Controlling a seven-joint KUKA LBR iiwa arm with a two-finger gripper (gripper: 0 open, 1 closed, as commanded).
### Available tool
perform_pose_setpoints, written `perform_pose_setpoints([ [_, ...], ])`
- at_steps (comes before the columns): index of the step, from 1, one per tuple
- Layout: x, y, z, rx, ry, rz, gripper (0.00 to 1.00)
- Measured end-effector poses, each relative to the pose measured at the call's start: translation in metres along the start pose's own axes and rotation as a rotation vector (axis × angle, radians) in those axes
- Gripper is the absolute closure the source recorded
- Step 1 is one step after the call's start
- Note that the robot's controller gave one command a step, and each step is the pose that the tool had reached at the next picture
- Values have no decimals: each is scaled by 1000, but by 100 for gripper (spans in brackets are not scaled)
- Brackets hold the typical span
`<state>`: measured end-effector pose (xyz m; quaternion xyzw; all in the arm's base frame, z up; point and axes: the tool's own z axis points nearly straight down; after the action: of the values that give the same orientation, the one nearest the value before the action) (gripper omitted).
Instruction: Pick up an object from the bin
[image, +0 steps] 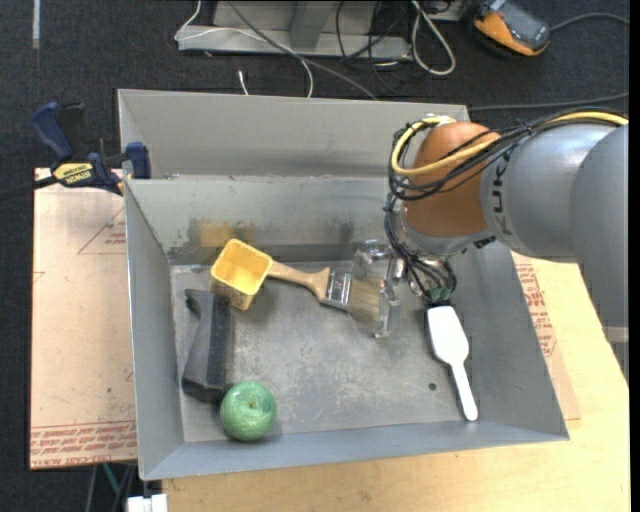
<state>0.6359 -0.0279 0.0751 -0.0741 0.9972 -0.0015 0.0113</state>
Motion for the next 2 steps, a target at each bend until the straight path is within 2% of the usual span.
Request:
perform_pose_setpoints([
  [1, -12, -1, -5, -6, -6, 53, 100],
  [2, -12, -1, -5, -6, -6, 53, 100],
])
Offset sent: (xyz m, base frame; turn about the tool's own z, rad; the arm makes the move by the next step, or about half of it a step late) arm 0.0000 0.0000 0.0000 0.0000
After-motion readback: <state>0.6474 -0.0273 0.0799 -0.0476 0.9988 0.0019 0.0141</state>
